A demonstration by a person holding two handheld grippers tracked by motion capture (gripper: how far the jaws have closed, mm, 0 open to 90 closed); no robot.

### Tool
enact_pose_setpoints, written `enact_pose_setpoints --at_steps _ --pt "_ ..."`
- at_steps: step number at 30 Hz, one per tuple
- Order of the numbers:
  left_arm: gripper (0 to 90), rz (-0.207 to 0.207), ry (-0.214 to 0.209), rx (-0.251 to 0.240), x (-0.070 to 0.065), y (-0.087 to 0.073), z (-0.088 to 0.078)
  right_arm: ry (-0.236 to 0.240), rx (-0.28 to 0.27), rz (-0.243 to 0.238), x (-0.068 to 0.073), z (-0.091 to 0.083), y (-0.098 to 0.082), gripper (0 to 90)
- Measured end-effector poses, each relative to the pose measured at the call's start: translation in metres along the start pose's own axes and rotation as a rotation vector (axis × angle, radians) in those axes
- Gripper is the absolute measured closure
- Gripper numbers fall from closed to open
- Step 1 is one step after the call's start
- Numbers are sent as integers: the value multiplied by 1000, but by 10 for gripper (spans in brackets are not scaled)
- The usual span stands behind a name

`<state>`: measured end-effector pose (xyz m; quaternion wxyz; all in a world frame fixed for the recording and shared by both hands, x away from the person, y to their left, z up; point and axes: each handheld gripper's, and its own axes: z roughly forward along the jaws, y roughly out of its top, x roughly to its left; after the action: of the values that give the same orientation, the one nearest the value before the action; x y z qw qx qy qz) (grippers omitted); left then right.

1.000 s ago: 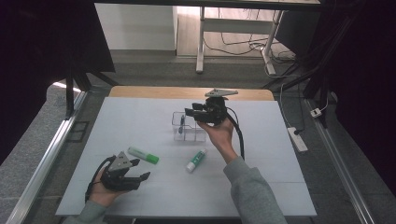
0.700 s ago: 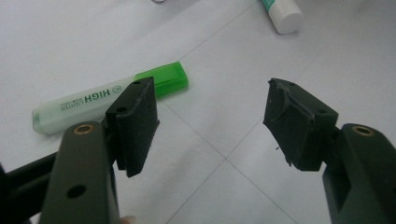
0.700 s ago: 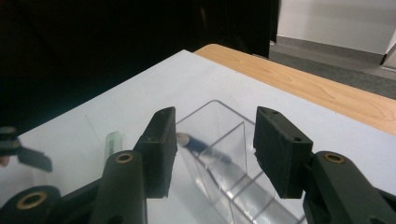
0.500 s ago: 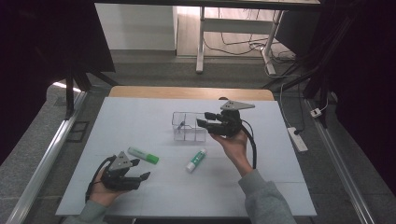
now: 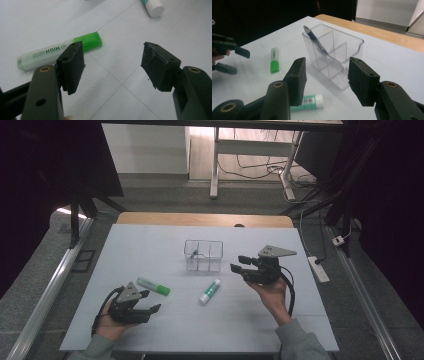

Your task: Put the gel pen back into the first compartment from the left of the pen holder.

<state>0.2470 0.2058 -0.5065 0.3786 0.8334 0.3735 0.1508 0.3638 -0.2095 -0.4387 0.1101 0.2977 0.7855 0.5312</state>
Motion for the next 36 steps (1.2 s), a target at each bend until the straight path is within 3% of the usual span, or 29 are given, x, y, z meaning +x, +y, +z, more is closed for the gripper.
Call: enact_pose_setpoints --at_steps 17,32,36 --pt "345 -16 -1 -21 3 2 -3 -64 83 -5 -2 -65 -60 462" --pt "345 0 3 -26 1 5 -4 -55 155 -58 -4 -71 -78 424" --pt "345 -1 5 -25 2 5 -4 -48 162 -47 -6 -71 -80 424"
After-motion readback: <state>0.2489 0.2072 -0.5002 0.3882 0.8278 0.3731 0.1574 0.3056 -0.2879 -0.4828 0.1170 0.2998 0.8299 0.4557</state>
